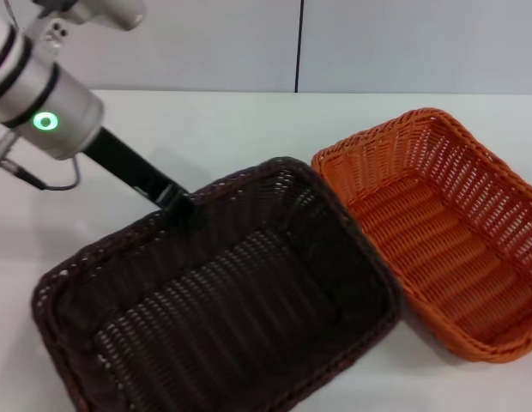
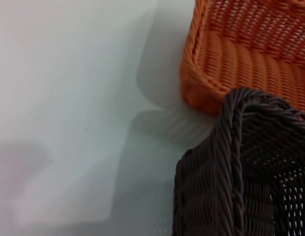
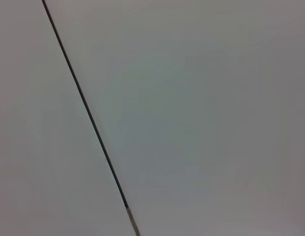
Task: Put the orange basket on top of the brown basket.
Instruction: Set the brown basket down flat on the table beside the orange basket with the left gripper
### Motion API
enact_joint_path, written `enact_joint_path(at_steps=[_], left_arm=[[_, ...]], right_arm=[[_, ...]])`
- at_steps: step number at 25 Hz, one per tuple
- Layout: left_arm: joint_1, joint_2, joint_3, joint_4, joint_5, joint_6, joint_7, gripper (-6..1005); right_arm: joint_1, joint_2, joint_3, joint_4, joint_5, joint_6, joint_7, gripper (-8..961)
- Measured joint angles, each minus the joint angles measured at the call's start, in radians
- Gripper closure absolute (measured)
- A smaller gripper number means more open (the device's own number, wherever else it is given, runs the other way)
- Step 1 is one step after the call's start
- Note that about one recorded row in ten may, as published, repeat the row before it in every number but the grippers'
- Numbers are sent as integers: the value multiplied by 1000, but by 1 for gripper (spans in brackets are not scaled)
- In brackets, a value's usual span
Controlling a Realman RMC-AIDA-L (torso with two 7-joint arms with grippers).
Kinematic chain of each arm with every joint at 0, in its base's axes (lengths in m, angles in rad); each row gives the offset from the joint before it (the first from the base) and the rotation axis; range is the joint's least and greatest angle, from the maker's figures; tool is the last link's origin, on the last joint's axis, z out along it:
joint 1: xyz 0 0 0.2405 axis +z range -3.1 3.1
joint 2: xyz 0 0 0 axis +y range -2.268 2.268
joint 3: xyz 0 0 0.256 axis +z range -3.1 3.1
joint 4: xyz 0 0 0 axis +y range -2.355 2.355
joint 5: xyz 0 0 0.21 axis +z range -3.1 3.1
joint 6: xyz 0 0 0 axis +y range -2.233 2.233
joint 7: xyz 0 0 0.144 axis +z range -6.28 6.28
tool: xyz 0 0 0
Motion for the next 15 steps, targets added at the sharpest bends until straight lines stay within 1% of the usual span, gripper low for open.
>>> enact_joint_path(at_steps=[5, 8, 10, 13, 14, 15], left_arm=[[-51, -26, -7, 90, -2, 47, -7, 716], [-71, -34, -2, 133, -4, 71, -8, 704], [-85, -35, -1, 175, -6, 86, -9, 697], [-86, -35, -4, 190, -6, 87, -12, 685], [-81, -35, -6, 192, -7, 85, -16, 681], [-81, -35, -6, 192, -7, 85, -16, 677]], right_arm=[[0, -4, -12, 0, -5, 23, 6, 121], [3, -8, -17, 0, -6, 38, 9, 122], [4, -11, -26, 0, -6, 42, 20, 122], [0, -22, -71, -2, -6, 49, 65, 122], [-3, -31, -103, -2, -7, 53, 92, 122], [-3, -31, -103, -2, -7, 53, 92, 121]])
